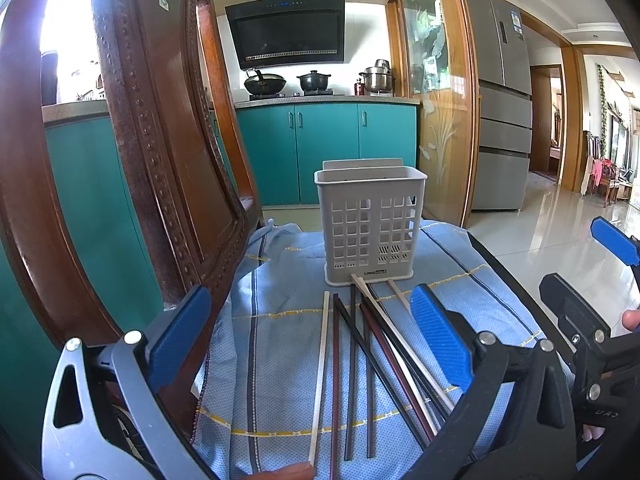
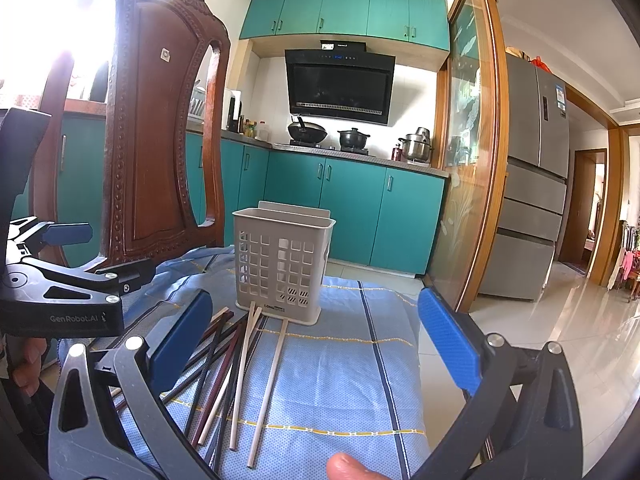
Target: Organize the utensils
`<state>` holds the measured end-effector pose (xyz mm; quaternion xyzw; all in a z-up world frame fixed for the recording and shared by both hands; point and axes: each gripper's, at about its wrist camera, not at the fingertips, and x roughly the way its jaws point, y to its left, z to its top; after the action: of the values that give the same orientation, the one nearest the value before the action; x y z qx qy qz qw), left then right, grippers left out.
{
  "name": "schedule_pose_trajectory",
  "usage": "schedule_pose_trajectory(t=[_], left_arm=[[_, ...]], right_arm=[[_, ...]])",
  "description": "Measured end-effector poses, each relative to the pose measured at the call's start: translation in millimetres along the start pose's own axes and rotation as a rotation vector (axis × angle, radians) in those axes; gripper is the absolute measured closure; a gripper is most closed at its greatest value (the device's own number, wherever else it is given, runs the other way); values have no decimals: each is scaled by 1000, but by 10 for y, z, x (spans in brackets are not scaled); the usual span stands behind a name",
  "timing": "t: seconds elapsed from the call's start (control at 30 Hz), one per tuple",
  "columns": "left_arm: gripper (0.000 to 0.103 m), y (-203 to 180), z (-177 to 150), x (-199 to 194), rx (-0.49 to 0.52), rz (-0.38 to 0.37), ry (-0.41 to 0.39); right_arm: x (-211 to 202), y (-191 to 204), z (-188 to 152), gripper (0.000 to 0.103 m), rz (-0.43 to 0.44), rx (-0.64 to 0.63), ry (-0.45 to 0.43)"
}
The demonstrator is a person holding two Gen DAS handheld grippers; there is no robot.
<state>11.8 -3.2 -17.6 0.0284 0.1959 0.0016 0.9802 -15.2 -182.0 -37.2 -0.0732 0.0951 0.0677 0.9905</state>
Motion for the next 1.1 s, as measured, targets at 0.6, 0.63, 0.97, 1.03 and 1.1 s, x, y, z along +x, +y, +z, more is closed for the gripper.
schedule_pose_trajectory(t=[0.6, 0.63, 0.97, 1.03, 1.1], left_arm=[[4, -36, -84, 317, 10, -58, 177], [7, -33, -78, 359, 7, -72, 205], [71, -30, 439, 1292, 105, -125, 446], [78, 46, 390, 1568, 71, -139, 503], [78, 115, 251, 1733, 14, -162, 579]], right_arm=[[804, -52, -72, 31, 73, -44, 414], [918, -28, -45, 36, 103, -70, 451], [2143, 56, -130, 74, 297, 56, 766], [2293, 20, -308, 74, 327, 142, 840], [2396, 47, -411, 74, 323, 148, 894]])
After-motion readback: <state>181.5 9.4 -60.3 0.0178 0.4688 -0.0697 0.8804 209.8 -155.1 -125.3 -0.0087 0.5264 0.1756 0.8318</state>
